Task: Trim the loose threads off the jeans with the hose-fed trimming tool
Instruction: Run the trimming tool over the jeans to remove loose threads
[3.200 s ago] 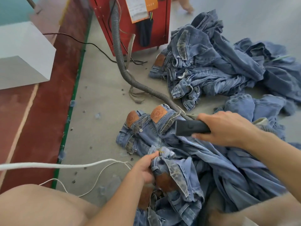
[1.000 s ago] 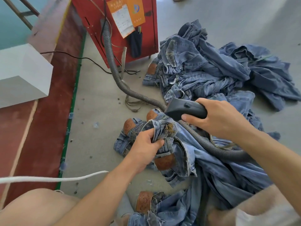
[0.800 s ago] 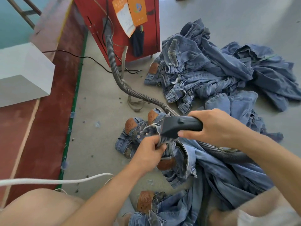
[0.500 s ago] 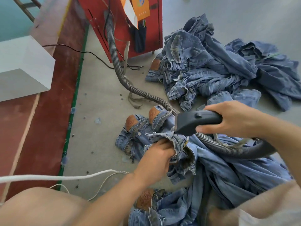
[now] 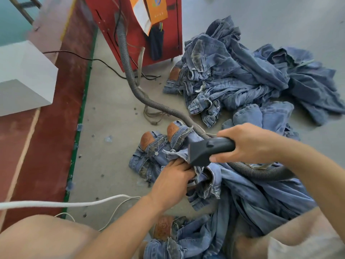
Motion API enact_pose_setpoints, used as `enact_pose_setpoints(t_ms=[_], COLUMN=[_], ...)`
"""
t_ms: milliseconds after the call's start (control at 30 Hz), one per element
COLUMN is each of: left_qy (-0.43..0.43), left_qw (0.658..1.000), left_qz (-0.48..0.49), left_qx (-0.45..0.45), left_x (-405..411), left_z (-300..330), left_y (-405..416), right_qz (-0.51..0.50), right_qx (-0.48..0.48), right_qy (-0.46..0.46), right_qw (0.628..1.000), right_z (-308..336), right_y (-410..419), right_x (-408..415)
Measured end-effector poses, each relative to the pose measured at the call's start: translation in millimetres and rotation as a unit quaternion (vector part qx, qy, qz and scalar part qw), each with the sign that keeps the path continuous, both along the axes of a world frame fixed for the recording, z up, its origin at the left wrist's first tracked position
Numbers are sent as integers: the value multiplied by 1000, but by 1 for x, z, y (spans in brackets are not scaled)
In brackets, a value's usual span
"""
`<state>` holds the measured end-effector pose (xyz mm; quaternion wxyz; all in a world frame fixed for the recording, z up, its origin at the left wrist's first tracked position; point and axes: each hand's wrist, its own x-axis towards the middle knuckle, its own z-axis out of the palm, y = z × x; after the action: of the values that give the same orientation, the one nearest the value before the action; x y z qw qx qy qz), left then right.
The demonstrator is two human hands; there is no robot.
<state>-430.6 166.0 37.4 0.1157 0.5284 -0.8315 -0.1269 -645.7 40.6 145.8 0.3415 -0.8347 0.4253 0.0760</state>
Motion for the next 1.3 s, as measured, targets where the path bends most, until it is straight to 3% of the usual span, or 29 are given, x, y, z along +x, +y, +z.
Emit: enact_pose_setpoints(t_ms=[100, 167, 233, 267, 300, 333, 400, 433, 467, 533, 700, 933, 1000, 1100, 1133, 1200, 1233, 1267, 1300], left_qy=[18, 23, 113, 213, 343, 476, 674, 707, 711, 688, 601, 666, 741, 850, 825, 638, 546, 500, 511], left_qw=[1000, 999, 992, 964, 895, 783, 522, 430, 391, 375, 396, 412, 370, 252, 272, 413, 460, 482, 495], left_qz=[-15, -19, 37, 111, 212, 305, 381, 388, 386, 392, 481, 400, 382, 400, 433, 501, 472, 420, 373], left_qx=[-7, -14, 49, 116, 194, 257, 359, 405, 439, 483, 501, 476, 410, 233, 242, 414, 518, 584, 595], left_x=[-2, 2, 1, 0, -2, 0, 17, 27, 35, 40, 44, 50, 64, 86, 81, 50, 31, 16, 8], left_z=[-2, -7, -8, -6, 0, 5, 9, 9, 11, 10, -12, -5, 0, -6, -10, -23, -27, -30, -32], left_y=[-1, -1, -2, -1, -2, -6, -14, -17, -19, -18, -6, -3, -8, -18, -16, -1, 6, 10, 6], right_qz=[16, -29, -97, -122, -141, -150, -146, -138, -129, -118, -101, -18, -19, -34, -32, -18, -6, 9, 26], right_qx=[-66, -115, -146, -151, -151, -145, -124, -111, -101, -100, -182, -415, -409, -346, -335, -326, -322, -319, -318], right_qy=[20, 6, -22, -39, -52, -60, -63, -59, -51, -22, 29, -49, -50, -10, -2, 8, 17, 31, 49], right_qw=[997, 993, 984, 980, 977, 976, 980, 983, 985, 988, 978, 909, 911, 938, 942, 945, 946, 947, 947], right_z=[-9, -13, -13, -14, -15, -15, -18, -19, -21, -24, -28, -15, -15, -24, -29, -36, -41, -46, -52], right_y=[17, 18, 13, 9, 4, 1, -5, -6, -7, -7, -1, 8, 7, 5, 5, 4, 4, 4, 4], right_x=[20, 25, 20, 18, 13, 7, -6, -13, -20, -30, -32, -13, -11, -12, -14, -17, -17, -17, -17])
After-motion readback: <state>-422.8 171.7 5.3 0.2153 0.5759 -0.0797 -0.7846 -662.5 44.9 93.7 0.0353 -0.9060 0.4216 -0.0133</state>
